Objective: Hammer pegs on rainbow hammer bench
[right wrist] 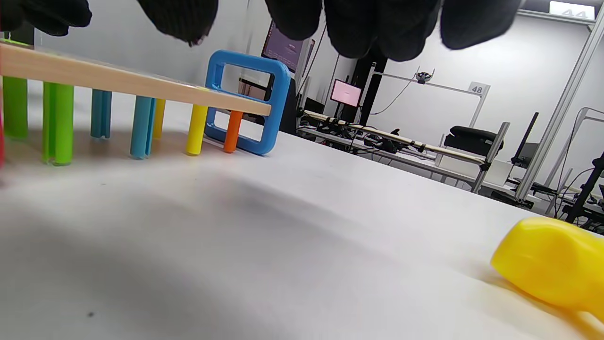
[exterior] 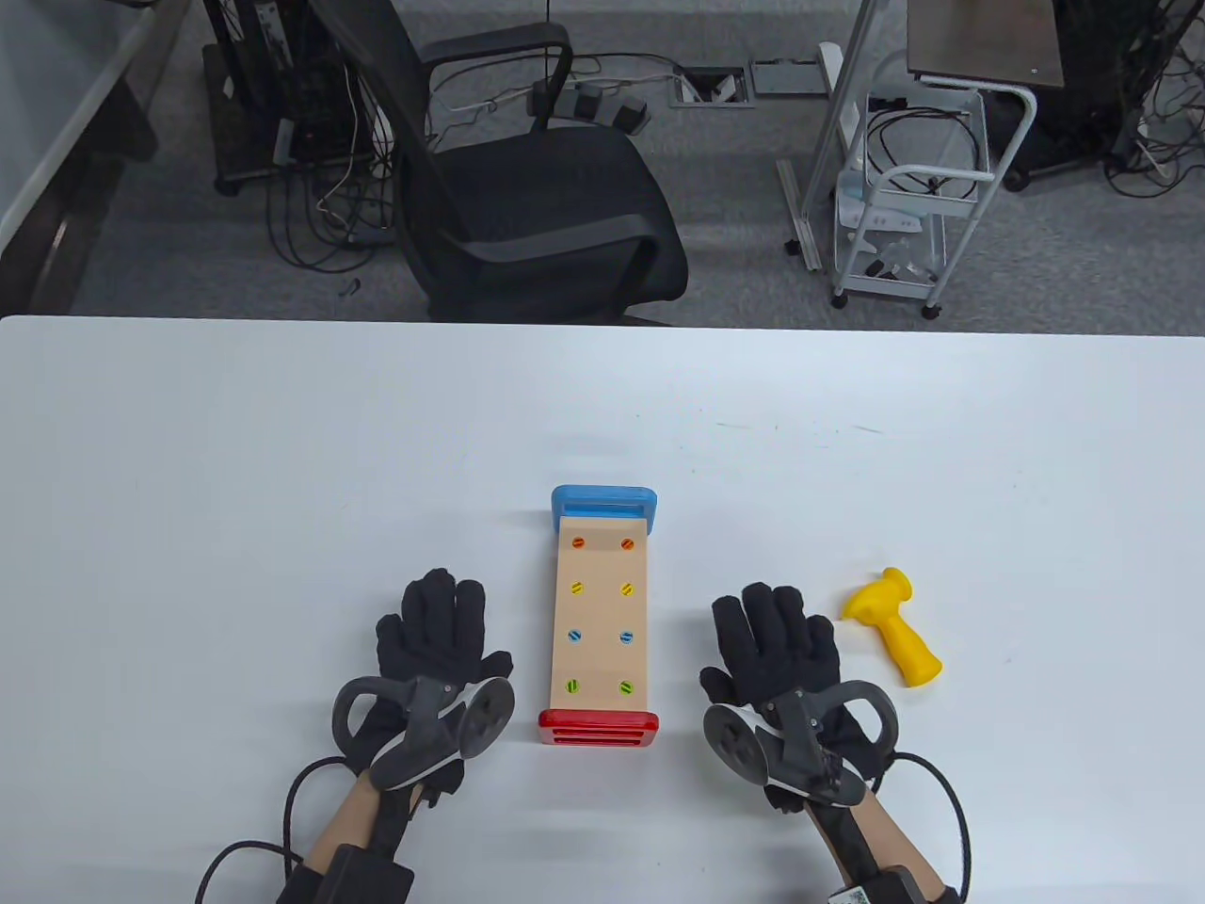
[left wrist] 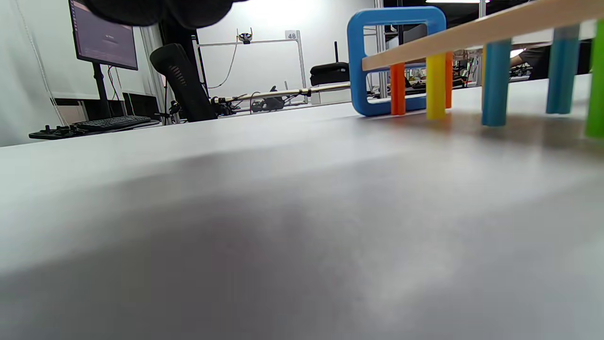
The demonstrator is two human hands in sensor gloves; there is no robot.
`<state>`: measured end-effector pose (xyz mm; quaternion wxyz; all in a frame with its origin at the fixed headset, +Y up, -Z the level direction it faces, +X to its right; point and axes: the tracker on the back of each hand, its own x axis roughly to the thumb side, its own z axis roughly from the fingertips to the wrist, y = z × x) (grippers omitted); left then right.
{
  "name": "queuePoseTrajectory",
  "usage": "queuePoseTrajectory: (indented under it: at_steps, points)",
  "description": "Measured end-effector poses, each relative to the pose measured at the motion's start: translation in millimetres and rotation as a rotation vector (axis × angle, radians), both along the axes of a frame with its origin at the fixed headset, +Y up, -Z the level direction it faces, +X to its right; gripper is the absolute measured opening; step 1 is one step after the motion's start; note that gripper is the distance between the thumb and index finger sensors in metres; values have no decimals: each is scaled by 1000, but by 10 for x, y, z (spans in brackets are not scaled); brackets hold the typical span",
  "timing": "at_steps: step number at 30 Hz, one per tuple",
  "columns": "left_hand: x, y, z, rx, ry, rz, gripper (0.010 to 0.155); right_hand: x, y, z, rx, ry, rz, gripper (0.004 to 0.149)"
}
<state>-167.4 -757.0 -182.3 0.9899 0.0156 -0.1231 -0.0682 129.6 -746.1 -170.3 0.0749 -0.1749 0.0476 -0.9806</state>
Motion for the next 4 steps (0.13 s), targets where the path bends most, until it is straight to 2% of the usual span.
queuePoseTrajectory:
  at_steps: [4]
  points:
    - [12,-23,-4,-4,1,-9,87,28,-33,-23,-14,-7,0,74]
